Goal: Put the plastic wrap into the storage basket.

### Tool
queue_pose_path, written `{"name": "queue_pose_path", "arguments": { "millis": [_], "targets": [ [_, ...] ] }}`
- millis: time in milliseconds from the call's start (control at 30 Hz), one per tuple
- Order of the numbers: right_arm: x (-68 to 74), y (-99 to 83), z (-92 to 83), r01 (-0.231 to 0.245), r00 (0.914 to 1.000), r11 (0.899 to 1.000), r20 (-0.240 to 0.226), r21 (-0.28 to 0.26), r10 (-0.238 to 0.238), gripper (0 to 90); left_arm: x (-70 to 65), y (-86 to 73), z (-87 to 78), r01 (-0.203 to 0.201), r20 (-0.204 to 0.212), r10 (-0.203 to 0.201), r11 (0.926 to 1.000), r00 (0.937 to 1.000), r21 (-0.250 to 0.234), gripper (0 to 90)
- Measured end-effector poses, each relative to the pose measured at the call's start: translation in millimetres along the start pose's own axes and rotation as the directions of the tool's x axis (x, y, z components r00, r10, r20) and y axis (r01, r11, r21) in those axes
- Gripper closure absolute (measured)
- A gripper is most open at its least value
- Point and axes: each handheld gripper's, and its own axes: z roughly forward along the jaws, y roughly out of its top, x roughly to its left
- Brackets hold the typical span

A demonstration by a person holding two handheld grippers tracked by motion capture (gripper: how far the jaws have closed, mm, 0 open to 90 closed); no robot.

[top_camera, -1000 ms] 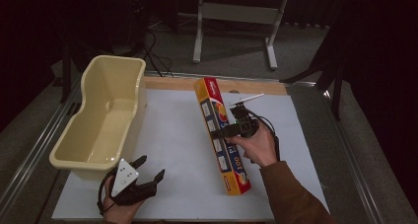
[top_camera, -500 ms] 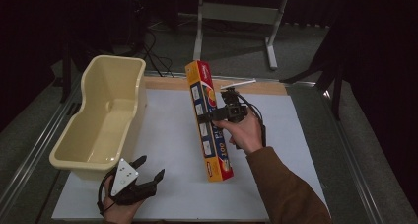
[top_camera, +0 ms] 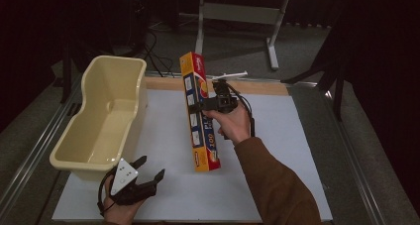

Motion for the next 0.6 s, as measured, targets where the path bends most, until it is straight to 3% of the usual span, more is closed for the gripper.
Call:
{"name": "queue_pose_path", "arguments": {
  "millis": [300,367,467,600],
  "targets": [
    [8.9,13.5,10.4,-0.017,0.9993,1.000,-0.034,-0.006,0.017,41.5,1.6,-0.3,-0.7,0.015,-0.003,-0.015,0.9999,0.9999,0.002,27.4],
    [8.6,15.7,14.0,-0.028,0.9971,1.000,-0.070,0.005,0.028,41.6,1.7,-0.4,-0.9,0.015,-0.001,-0.015,0.9999,0.9999,0.002,27.4],
    [7.0,19.2,17.9,-0.081,0.9892,0.997,-0.122,0.006,0.082,41.6,1.1,-0.2,-0.9,0.014,-0.003,-0.014,0.9999,0.9999,0.003,27.4],
    [10.4,24.2,21.3,-0.084,0.9901,0.996,-0.113,-0.010,0.083,41.6,1.1,0.0,-1.1,0.012,0.001,-0.012,0.9999,0.9999,0.002,27.4]
  ]
}}
